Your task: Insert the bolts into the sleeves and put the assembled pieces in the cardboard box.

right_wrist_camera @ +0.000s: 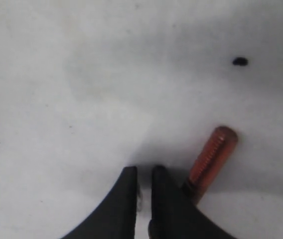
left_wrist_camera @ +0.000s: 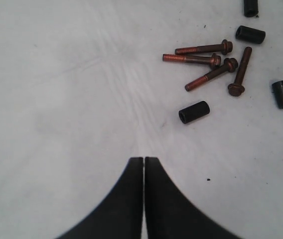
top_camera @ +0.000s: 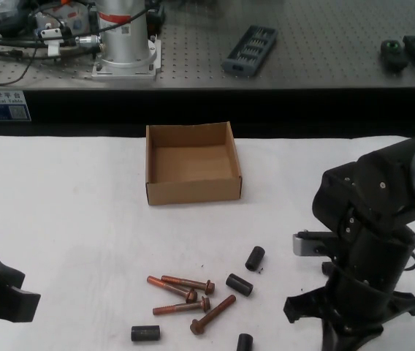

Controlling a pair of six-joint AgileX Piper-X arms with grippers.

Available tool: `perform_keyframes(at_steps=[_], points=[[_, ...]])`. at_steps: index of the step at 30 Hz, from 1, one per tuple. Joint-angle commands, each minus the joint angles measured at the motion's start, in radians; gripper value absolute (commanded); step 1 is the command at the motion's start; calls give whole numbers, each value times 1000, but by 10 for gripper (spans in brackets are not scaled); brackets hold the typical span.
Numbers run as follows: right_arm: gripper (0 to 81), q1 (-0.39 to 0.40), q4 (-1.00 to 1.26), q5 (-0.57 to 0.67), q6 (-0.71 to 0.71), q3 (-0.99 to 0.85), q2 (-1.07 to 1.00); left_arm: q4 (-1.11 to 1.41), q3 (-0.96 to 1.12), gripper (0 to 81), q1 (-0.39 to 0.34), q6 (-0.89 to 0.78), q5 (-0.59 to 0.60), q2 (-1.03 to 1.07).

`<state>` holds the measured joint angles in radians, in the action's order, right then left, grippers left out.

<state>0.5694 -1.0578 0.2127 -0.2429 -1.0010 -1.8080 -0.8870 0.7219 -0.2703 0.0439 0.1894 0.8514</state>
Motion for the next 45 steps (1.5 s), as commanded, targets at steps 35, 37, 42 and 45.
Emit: perform_keyframes(at_steps=[35, 37, 42, 45], points=[[115, -171, -65, -268, 149, 58, 176, 31, 8, 6, -5, 22, 0, 0], [115, -171, -54, -283, 149, 58, 186, 31, 8, 6, -5, 22, 0, 0], [115, -173, -80, -290, 146, 58, 187, 29, 8, 6, -5, 22, 0, 0], [115, -173, -81, -290, 146, 65, 187, 29, 8, 6, -5, 22, 0, 0]])
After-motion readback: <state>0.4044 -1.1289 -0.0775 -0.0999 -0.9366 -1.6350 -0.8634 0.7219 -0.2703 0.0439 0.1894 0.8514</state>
